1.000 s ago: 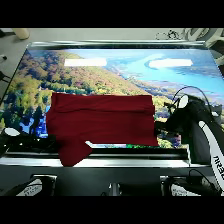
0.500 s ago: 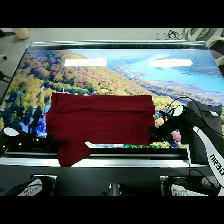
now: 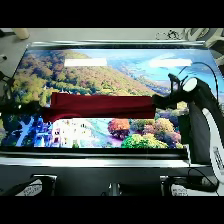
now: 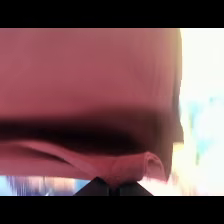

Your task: Fold the shirts.

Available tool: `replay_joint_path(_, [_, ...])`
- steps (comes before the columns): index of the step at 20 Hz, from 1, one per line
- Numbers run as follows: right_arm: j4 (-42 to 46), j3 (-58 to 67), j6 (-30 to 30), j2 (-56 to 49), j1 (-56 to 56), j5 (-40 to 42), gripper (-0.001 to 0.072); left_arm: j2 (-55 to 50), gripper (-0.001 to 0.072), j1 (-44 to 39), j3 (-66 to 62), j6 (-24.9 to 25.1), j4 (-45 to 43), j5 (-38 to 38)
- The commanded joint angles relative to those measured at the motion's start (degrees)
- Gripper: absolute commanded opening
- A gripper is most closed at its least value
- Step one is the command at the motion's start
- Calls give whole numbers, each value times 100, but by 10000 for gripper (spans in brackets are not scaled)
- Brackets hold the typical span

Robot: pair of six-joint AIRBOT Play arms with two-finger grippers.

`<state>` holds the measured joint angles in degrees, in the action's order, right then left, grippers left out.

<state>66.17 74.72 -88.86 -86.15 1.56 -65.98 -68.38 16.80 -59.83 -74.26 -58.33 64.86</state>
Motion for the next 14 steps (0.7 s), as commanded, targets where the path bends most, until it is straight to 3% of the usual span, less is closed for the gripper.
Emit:
replay_joint_path(1, [-116,1128,-160,-1231,-4,297,19,-1561,25,-452,-1255,-101,-11,-168])
replay_joint_path(5, [-219,1421,-448,-1862,-7,437,30,-3217,32,-570,-2380,-533,-7,245])
replay_joint_path(6, [-267,1421,-431,-1891,-4,398,211,-3399,163,-570,-2577,-529,17,396])
replay_joint_path(7, [-278,1447,-317,-1875,-4,308,491,-3484,483,-553,-2778,-527,31,533])
replay_joint_path(8, [-238,1545,28,-1832,24,87,676,-3475,657,-518,-2966,-525,31,629])
replay_joint_path(9, [-7,1683,188,-1779,98,-197,689,-3418,669,-455,-3180,-527,31,730])
replay_joint_path(11, [673,1744,-52,-1698,358,-503,713,-3108,668,-356,-3453,-527,33,756])
replay_joint_path(14, [-55,1733,-157,-2122,584,-905,712,-2680,668,-472,-3486,-522,46,765])
